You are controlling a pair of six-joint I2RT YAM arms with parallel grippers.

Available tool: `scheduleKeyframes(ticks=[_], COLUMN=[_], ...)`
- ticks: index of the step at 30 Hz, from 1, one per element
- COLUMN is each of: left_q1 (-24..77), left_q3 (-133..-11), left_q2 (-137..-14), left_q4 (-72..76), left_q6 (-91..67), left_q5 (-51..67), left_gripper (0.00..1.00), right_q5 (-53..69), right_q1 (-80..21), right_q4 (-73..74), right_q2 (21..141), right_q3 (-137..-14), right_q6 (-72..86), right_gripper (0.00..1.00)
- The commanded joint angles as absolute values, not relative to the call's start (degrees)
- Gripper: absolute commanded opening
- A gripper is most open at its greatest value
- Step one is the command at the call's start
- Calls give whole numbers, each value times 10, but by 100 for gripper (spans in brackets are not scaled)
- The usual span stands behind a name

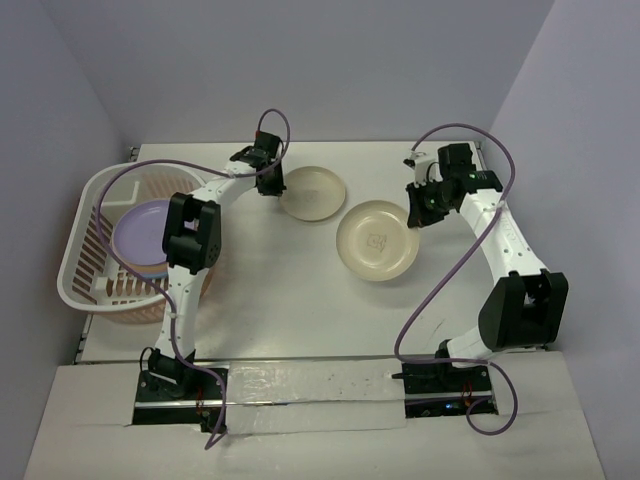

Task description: Place the plates into the plastic bin on the countertop

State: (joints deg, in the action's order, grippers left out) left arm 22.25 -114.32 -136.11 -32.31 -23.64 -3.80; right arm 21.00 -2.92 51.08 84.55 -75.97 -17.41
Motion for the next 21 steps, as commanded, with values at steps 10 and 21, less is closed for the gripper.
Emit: scheduleKeyframes(ticks=[10, 21], left_q1=[221, 40], left_q3=[-1175, -1095], left_q2=[-1183, -937], left_q4=[-314, -420], left_q6=[-196, -134], left_q5=[44, 64], left_gripper=[0, 0], right_q5=[281, 368], right_q1=[22, 45], right_q4=[506, 464], right_q2=[814, 803], right_q3=[-798, -786], right_q6=[-138, -91], right_gripper=[0, 0])
